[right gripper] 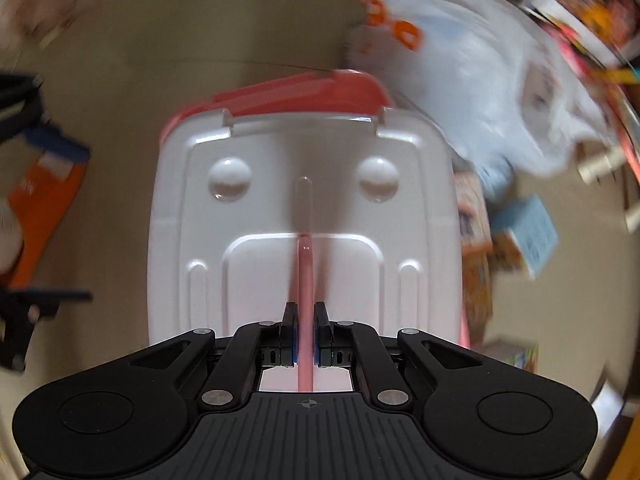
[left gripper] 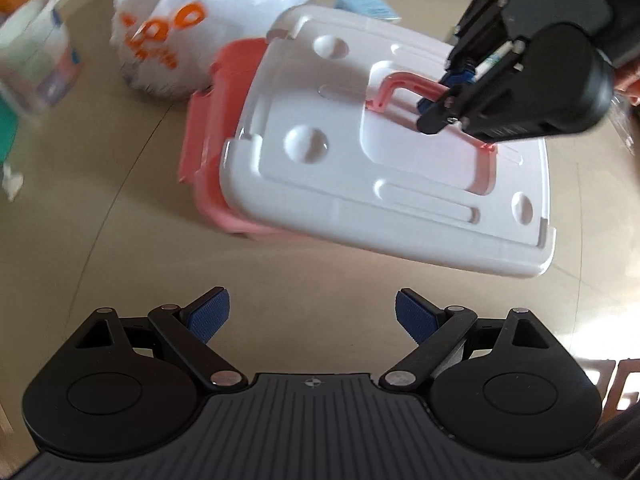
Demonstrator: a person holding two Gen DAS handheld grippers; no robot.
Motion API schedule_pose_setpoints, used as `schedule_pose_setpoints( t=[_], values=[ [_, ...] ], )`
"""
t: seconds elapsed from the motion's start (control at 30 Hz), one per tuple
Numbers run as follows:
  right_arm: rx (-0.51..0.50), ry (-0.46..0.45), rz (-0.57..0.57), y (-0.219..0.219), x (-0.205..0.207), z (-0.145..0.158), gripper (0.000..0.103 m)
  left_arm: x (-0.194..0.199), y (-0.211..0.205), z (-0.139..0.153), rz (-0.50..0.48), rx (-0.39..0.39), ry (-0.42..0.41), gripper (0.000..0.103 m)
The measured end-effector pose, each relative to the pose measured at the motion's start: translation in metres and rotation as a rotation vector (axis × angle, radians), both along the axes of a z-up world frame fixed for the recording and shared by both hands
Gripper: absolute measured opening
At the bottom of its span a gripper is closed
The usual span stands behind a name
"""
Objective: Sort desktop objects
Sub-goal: 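Lower the white lid onto the bin rim with the right gripper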
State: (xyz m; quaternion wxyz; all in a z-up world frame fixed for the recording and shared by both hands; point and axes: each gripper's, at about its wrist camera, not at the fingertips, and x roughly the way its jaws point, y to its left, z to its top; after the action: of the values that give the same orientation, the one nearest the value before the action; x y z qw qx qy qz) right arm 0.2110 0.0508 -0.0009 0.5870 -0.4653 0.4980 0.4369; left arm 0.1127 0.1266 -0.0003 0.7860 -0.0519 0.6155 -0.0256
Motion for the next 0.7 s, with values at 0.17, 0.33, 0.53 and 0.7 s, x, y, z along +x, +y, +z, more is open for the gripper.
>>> schedule_pose_setpoints(
  t=[0.17, 0.33, 0.53, 0.7],
  values=[
    [-0.034, -0.004, 0.088, 0.018, 0.006, -0.010, 0.006, 0.008, 0.003, -0.007, 0.050, -0.030, 0.029, 0.092],
    [-0.055, -0.018, 0.136, 0.029, 0.011, -0.018, 0.006, 0.012, -0.007, -0.010, 0.027, -0.040, 0.028, 0.092],
    [-0.080, -0.034, 0.193, 0.043, 0.018, -0.027, 0.007, 0.011, -0.011, -0.009, 0.020, -0.016, 0.024, 0.092],
    [-0.038, -0.028, 0.155, 0.042, 0.027, -0.027, 0.008, 0.017, -0.007, -0.009, 0.014, -0.015, 0.014, 0.092]
  ],
)
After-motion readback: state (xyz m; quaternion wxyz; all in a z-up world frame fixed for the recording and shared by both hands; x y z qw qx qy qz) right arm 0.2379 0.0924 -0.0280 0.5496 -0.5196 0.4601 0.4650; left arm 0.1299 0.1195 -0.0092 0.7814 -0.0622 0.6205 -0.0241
